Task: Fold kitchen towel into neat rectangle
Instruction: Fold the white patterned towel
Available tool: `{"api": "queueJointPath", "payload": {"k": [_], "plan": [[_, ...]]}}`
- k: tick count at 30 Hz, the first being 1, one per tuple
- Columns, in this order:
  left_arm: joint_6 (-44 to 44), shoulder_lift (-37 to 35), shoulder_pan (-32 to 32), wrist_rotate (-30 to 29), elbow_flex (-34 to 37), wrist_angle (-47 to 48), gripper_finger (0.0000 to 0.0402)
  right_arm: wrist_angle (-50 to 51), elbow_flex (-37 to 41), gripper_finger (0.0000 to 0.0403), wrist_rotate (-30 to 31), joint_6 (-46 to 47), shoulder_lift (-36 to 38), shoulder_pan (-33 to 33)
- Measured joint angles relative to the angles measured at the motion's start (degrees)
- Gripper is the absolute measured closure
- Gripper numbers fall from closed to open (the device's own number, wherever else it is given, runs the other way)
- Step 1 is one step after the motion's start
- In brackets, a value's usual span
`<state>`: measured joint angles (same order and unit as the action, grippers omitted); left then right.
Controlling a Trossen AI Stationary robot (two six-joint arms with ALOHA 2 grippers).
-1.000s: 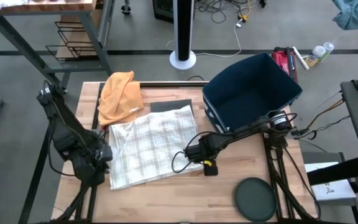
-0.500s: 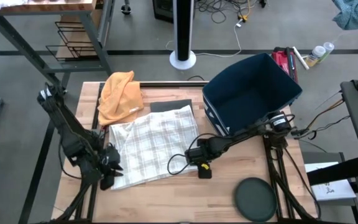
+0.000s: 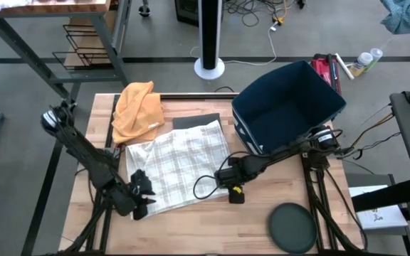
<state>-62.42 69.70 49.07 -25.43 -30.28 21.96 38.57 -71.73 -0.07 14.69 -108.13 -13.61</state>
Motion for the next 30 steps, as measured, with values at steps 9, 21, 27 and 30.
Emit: {"api": "queueJointPath", "payload": {"k": [9,21,27,30], "plan": [[0.01,13.35,-1.22,2.76,-0.02,-11.86,0.0232,-6.73,4.47,0.0247,-3.33,6.14,-0.20,-2.47],[5.65,18.41,0.66,1.94,-1.43,-32.32,0.0223,-0.13,2.35,0.0239,-2.60,14.00,2.97,-10.95],[9.34,17.24,0.41,-3.13,-4.63,-25.31,0.0223,-16.49,2.66,0.0242,10.28,10.99,2.31,-12.17],[9.38,18.16,0.08,-3.65,-5.45,-25.06,0.0223,-26.34,3.54,0.0242,10.73,8.66,-1.05,-12.30]]}}
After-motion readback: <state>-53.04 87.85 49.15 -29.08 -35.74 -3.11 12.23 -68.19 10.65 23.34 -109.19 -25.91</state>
